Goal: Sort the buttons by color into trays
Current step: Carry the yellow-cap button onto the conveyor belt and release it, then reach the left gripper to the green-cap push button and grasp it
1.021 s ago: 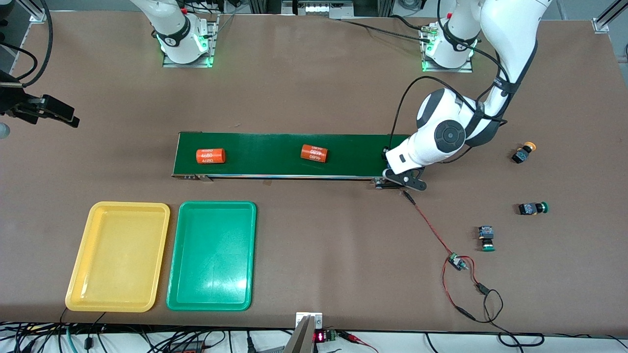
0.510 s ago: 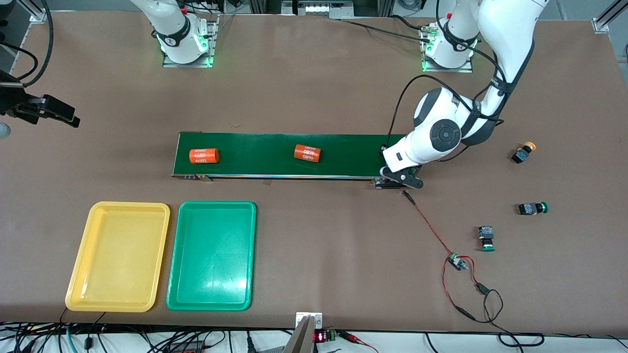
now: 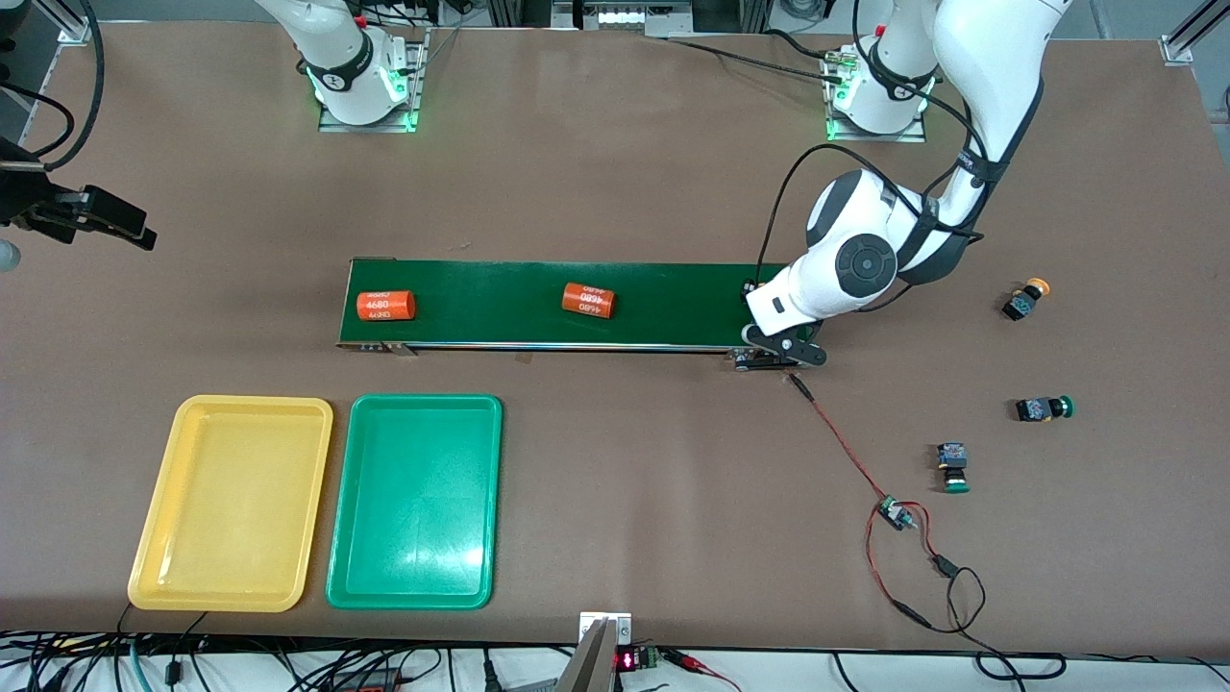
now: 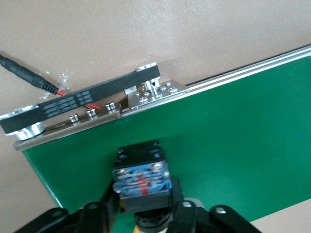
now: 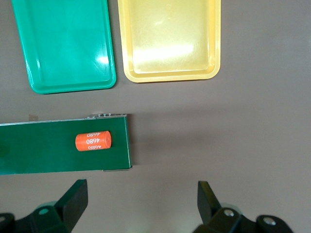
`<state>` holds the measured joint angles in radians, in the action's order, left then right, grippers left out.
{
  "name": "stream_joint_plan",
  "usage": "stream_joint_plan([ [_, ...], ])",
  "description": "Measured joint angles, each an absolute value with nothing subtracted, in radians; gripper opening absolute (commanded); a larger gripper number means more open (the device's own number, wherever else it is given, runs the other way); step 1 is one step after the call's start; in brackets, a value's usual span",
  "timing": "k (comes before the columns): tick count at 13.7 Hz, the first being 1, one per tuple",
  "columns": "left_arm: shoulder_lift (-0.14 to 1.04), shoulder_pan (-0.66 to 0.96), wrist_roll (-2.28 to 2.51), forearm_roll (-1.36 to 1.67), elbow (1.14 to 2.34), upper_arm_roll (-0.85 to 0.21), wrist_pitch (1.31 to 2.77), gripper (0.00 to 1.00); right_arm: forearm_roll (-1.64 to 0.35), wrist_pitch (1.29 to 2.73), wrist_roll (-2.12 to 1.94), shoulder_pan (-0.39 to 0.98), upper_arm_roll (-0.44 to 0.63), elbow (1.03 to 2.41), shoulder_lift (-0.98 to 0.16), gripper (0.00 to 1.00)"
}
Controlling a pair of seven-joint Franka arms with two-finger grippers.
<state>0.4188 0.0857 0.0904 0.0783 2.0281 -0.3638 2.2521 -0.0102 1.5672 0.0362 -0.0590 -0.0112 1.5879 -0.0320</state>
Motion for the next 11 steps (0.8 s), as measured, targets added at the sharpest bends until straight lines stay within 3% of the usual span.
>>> stream_joint_plan([
  [7,0.247,-0.056,0.09,0.078,1.995,-0.336,2.187,1.0,-0.01,1.567,0.036,-0.061,-0.008,1.588,-0.032,1.0],
  [11,0.315,-0.16,0.085,0.078,1.987,-0.257,2.203,1.0,-0.01,1.567,0.036,-0.061,-0.008,1.588,-0.033,1.0],
])
